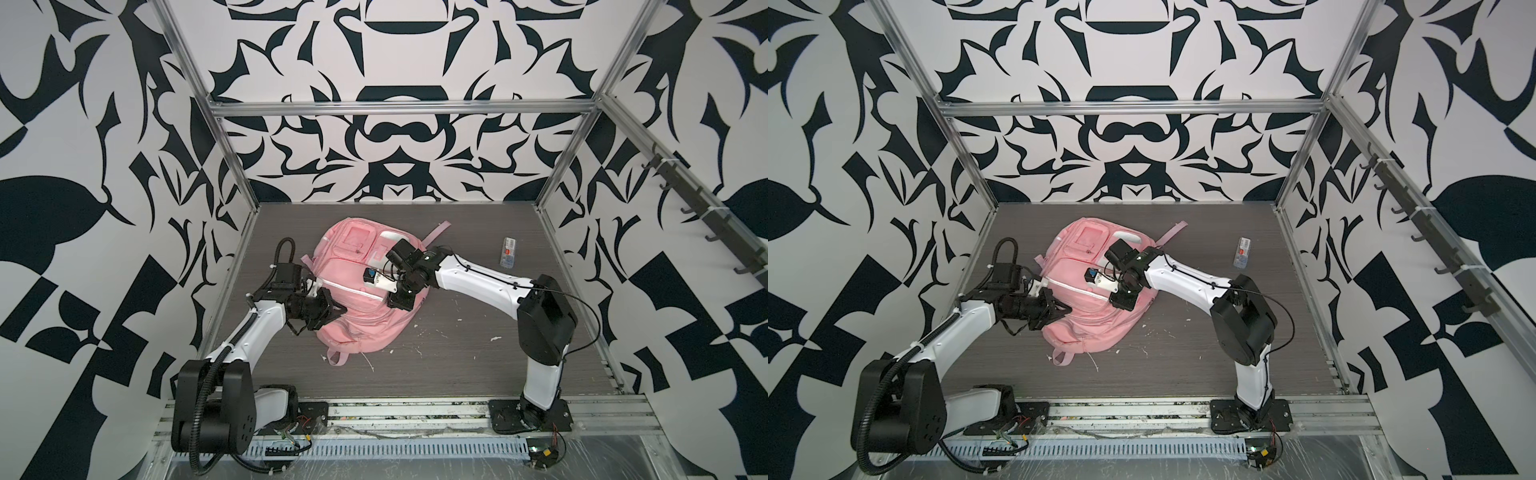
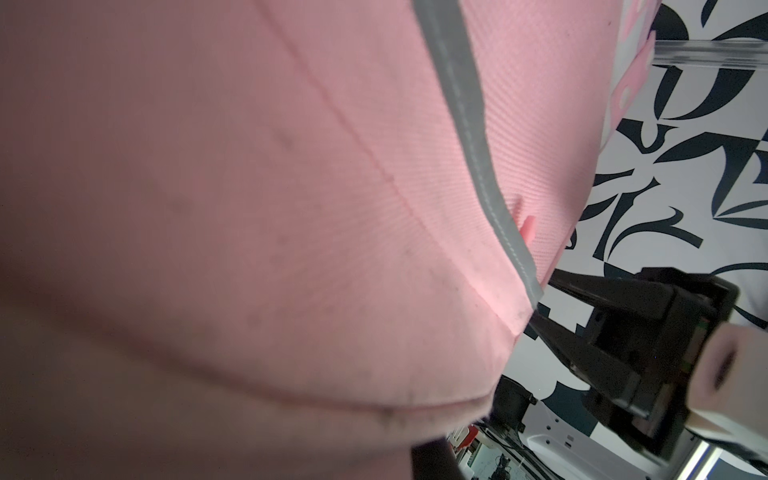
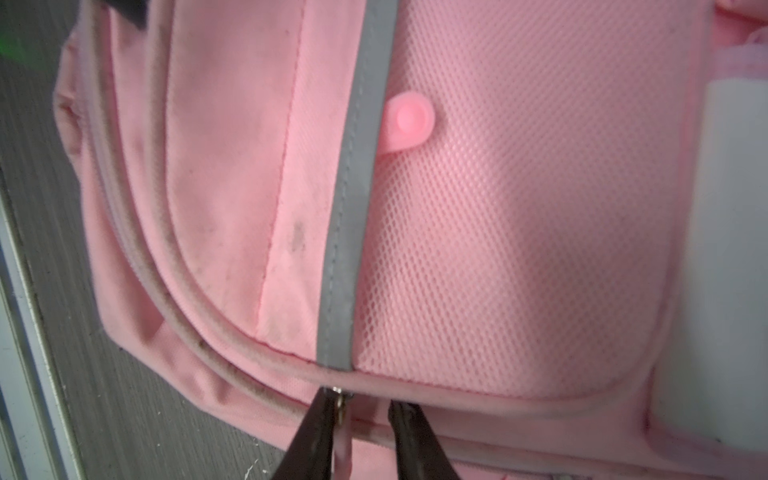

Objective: Pack the student bag

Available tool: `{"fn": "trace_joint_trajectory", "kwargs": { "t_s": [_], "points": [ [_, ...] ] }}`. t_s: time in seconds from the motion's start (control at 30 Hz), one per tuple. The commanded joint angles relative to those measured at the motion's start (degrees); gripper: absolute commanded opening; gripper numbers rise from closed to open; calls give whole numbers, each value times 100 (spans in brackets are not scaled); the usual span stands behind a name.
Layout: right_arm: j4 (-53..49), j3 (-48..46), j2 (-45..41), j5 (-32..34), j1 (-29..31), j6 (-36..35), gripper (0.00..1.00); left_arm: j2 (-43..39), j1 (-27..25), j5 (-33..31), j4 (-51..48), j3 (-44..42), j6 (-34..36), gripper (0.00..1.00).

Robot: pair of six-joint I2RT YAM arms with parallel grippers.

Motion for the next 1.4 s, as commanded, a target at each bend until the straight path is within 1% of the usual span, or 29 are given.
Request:
{"fn": "trace_joint_trajectory", "kwargs": {
  "t_s": [0.0,0.23,0.37,0.53,0.67,0.77,0.8,0.83,0.93,0.97,1.03,1.17,1.37],
  "points": [
    [-590,-69,-100,475,-10,-155,28,-32,14,156,-114,62,87,0],
    [-498,-310,-335,495,-35,-133,33,36,15,147,-108,117,113,0],
    [-419,-365,-400,473,-54,-47,33,41,18,156,-118,113,124,0],
    [-501,-417,-462,134,-126,16,34,15,15,147,-129,111,118,0],
    [-352,-551,-524,79,-136,12,35,-27,14,138,-136,84,108,0],
    [-361,-366,-500,-135,-157,67,37,-46,14,138,-166,84,122,0],
    [-365,-298,-498,-238,-164,97,38,-47,14,130,-173,82,130,0],
    [-350,-227,-490,-331,-173,138,43,-47,14,129,-173,83,128,0],
    [-257,-136,-564,-522,-172,259,62,-73,19,121,-181,79,121,0],
    [-203,-146,-607,-565,-173,294,65,-90,14,121,-173,74,122,0],
    [-138,-164,-689,-603,-176,337,68,-115,14,107,-186,61,113,0],
    [-135,-105,-603,-605,-168,291,68,-116,14,112,-160,12,95,0],
    [-264,185,-321,-636,-173,250,57,-73,14,120,-155,54,95,0]
  ]
}}
